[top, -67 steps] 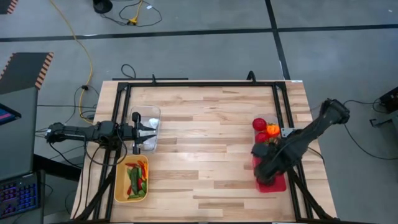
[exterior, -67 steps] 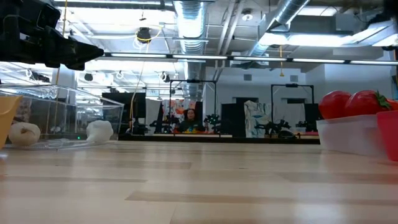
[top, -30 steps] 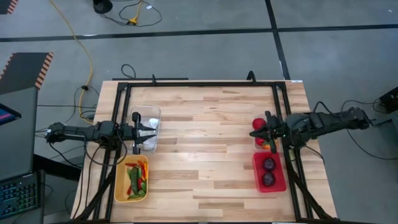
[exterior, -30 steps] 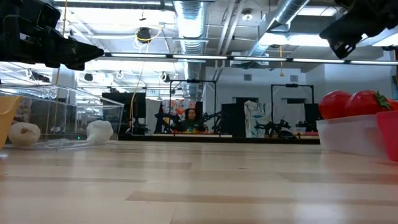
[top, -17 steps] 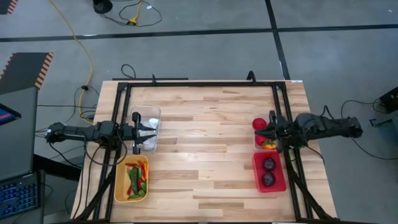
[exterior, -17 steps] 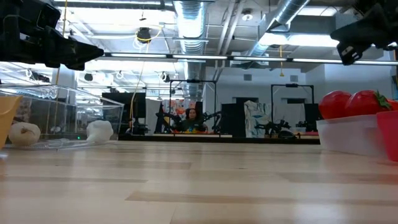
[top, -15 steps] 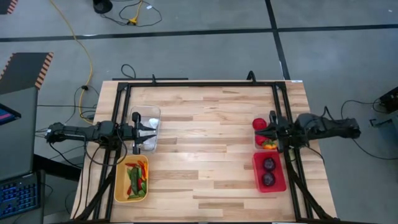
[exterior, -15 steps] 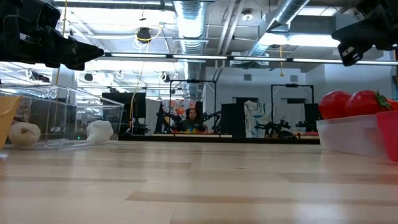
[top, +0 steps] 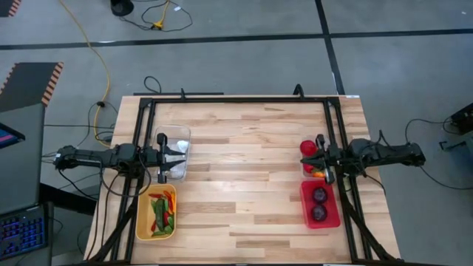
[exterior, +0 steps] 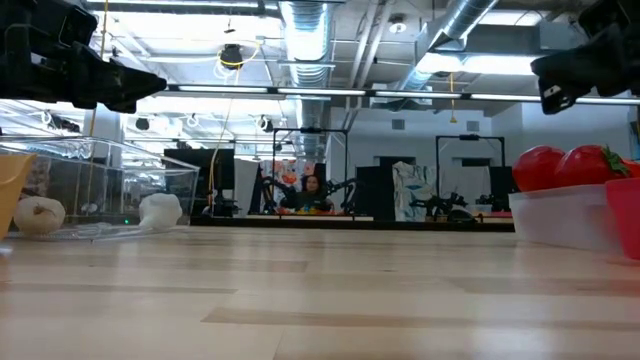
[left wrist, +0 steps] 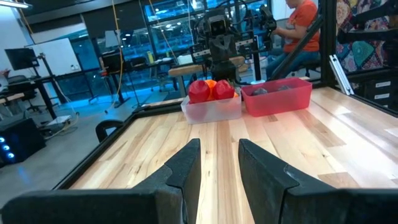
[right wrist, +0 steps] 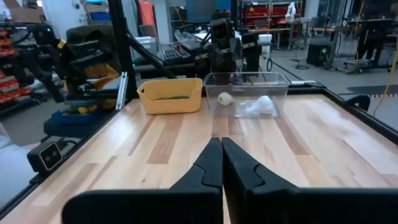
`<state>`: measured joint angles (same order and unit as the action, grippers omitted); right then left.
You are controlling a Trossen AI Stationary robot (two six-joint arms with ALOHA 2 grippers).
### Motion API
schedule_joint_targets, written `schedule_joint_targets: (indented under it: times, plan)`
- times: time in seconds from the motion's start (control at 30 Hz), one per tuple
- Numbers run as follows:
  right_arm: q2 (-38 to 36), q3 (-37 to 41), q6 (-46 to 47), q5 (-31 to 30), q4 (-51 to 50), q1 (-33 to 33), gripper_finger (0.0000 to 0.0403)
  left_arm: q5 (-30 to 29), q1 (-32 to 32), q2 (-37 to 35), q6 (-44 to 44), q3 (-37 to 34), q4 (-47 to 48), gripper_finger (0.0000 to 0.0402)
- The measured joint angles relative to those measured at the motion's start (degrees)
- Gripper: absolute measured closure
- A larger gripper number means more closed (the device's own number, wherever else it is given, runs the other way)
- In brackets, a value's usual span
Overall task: Sort produce into baskets
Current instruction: Return to Home Position
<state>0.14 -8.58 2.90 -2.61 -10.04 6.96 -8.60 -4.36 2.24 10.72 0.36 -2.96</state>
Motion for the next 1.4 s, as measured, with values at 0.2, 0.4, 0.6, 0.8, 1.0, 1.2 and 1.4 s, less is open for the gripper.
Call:
schedule_joint_targets:
  times: [0.2, 0.4, 0.6, 0.8, 1.0, 1.2, 1.4]
  plan:
    - [0.0, 3.7, -2.5, 0.3, 6.7, 0.0, 0.0366, 0.0, 0.0, 0.0, 0.0, 0.0, 0.0, 0.0306]
    - [0.0, 7.7, -2.9, 0.4, 11.4, 0.0, 0.0368, 0.0, 0.0, 0.0, 0.0, 0.0, 0.0, 0.0306]
    - [0.0, 8.1, -4.5, 0.2, 12.1, -0.1, 0.0376, 0.0, 0.0, 0.0, 0.0, 0.0, 0.0, 0.0306]
    - [0.0, 8.1, -3.7, 0.1, 11.9, -1.7, 0.0357, 0.0, 0.0, 0.0, 0.0, 0.0, 0.0, 0.0306]
    - [0.0, 8.1, -1.4, -0.1, 11.8, -2.7, 0.0352, 0.0, 0.0, 0.0, 0.0, 0.0, 0.0, 0.0306]
    - [0.0, 8.2, -1.4, -0.1, 11.6, -2.7, 0.0352, 0.0, 0.0, 0.0, 0.0, 0.0, 0.0, 0.0306]
    - [0.0, 8.2, -1.4, -0.2, 11.5, -2.7, 0.0351, 0.0, 0.0, 0.0, 0.0, 0.0, 0.0, 0.0306]
